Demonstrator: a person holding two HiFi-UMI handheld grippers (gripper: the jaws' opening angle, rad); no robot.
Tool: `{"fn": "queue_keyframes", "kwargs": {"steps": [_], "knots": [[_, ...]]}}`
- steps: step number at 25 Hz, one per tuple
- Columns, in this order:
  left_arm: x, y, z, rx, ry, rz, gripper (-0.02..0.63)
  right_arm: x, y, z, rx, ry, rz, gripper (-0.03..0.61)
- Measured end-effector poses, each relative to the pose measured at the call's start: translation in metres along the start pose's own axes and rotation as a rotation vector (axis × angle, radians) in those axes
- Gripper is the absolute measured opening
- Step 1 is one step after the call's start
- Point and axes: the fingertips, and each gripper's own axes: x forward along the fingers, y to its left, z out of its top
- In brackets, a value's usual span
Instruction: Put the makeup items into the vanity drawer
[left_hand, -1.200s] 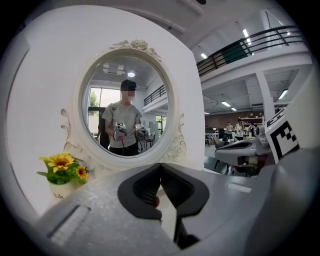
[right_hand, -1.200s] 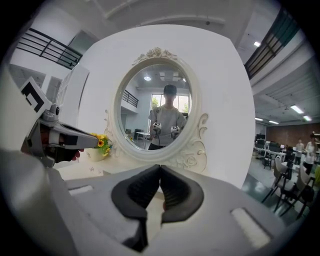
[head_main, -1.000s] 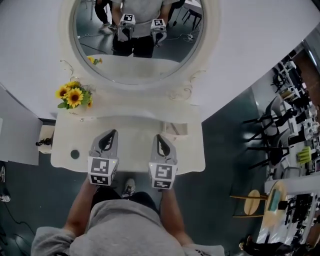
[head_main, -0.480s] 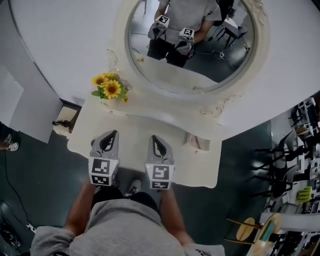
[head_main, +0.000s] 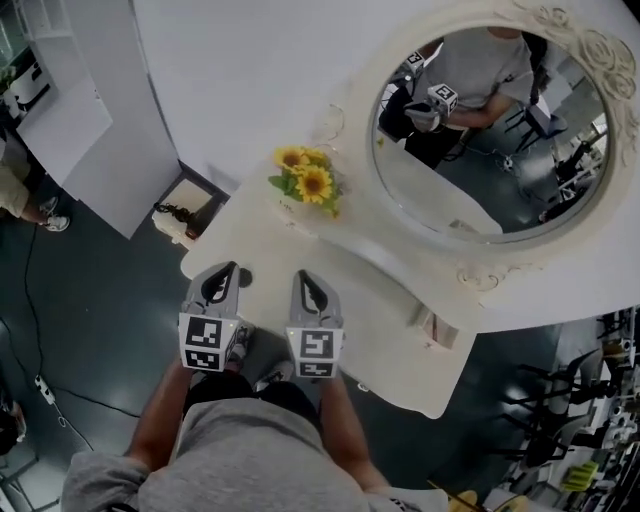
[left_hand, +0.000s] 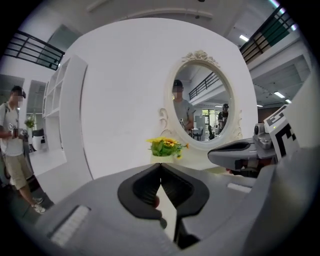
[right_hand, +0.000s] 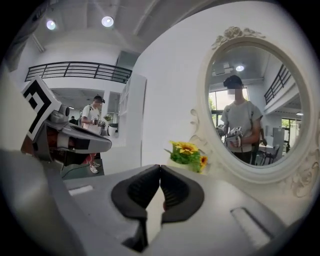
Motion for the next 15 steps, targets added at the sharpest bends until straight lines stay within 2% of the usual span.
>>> {"fn": "queue_keyframes", "kwargs": {"steps": [7,15], "knots": [[-0.015,0.044,-0.041,-0.069,0.077,0.071,0.011,0.043,0.061,-0.015,-0.021,0.066,0.134,0.005],[-0.011,0.069,-0.092,-0.128,0.154,0.091,0.011,0.076,0.097,-0.061,-0.026,0.162,0.204,0.006]]}}
